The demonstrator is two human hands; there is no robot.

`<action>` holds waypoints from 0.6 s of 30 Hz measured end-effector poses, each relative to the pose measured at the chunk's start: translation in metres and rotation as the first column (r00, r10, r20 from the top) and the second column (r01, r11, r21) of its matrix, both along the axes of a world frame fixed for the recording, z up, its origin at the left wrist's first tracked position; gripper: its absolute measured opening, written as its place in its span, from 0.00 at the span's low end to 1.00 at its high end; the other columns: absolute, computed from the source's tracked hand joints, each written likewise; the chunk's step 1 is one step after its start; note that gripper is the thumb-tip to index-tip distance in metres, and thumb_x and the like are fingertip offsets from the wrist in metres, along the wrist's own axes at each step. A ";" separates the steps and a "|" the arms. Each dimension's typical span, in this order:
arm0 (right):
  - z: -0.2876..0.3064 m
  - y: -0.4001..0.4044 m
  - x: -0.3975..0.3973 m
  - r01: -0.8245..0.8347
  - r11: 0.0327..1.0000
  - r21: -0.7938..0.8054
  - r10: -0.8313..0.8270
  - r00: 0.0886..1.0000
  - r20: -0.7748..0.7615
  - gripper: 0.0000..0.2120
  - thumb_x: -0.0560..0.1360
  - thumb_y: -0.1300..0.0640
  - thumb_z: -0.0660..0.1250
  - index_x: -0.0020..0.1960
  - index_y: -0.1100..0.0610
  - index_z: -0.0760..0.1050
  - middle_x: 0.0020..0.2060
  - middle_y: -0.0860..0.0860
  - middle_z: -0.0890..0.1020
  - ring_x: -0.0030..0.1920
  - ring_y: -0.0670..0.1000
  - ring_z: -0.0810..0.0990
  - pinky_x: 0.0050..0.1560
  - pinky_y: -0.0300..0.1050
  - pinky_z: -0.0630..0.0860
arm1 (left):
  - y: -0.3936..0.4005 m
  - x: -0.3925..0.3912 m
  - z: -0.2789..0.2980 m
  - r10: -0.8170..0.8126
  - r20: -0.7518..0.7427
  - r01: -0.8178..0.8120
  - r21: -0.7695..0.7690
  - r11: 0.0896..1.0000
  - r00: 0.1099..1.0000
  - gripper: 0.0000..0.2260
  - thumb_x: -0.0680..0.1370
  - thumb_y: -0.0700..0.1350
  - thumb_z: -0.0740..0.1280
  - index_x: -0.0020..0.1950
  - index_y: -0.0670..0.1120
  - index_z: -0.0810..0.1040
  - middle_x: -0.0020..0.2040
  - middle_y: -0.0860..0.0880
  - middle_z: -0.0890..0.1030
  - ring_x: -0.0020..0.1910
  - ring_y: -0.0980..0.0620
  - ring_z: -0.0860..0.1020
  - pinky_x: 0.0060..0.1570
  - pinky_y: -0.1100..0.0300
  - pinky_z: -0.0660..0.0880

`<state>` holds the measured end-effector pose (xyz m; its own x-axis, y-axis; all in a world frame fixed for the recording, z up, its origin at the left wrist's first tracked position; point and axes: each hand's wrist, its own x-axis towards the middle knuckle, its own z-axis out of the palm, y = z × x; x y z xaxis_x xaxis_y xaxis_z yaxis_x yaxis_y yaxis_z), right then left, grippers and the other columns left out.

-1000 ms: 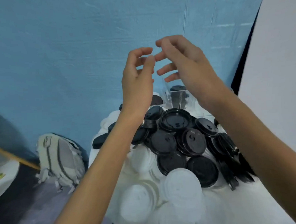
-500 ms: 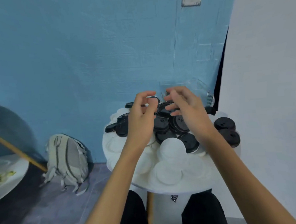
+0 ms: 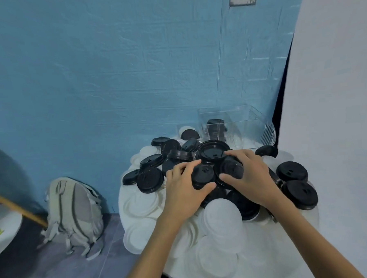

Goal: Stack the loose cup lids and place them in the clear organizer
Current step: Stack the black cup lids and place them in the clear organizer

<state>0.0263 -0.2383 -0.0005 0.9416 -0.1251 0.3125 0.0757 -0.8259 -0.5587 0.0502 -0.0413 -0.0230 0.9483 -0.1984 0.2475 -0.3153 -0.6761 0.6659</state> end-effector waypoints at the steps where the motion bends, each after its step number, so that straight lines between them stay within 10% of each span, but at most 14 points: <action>1: -0.001 -0.003 0.001 0.018 0.999 -0.035 -0.020 0.999 -0.037 0.33 0.71 0.40 0.74 0.73 0.40 0.67 0.67 0.45 0.71 0.69 0.54 0.68 0.73 0.57 0.62 | -0.001 0.002 -0.002 0.010 0.010 -0.011 0.011 1.000 1.000 0.32 0.73 0.62 0.74 0.75 0.63 0.67 0.69 0.56 0.68 0.69 0.53 0.60 0.70 0.60 0.59; 9: -0.005 -0.017 0.003 0.054 0.976 -0.213 -0.090 0.983 -0.161 0.45 0.67 0.35 0.76 0.78 0.39 0.59 0.72 0.48 0.68 0.71 0.58 0.63 0.72 0.58 0.57 | -0.005 0.003 -0.001 0.079 0.060 -0.080 0.009 0.997 0.995 0.33 0.69 0.63 0.77 0.73 0.62 0.70 0.67 0.60 0.75 0.67 0.54 0.64 0.58 0.65 0.54; 18: 0.004 -0.019 -0.011 0.046 0.998 -0.044 -0.049 0.996 -0.069 0.38 0.68 0.35 0.76 0.73 0.42 0.67 0.64 0.46 0.76 0.66 0.54 0.73 0.71 0.58 0.63 | -0.002 -0.013 0.007 0.072 0.096 -0.052 -0.196 0.979 0.993 0.38 0.69 0.61 0.79 0.76 0.58 0.71 0.68 0.60 0.77 0.67 0.57 0.69 0.64 0.64 0.65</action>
<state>0.0155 -0.2571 0.0031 0.9548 -0.1580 0.2518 -0.0022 -0.8508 -0.5255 0.0374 -0.0436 -0.0157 0.9250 -0.0796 0.3717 -0.3502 -0.5583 0.7521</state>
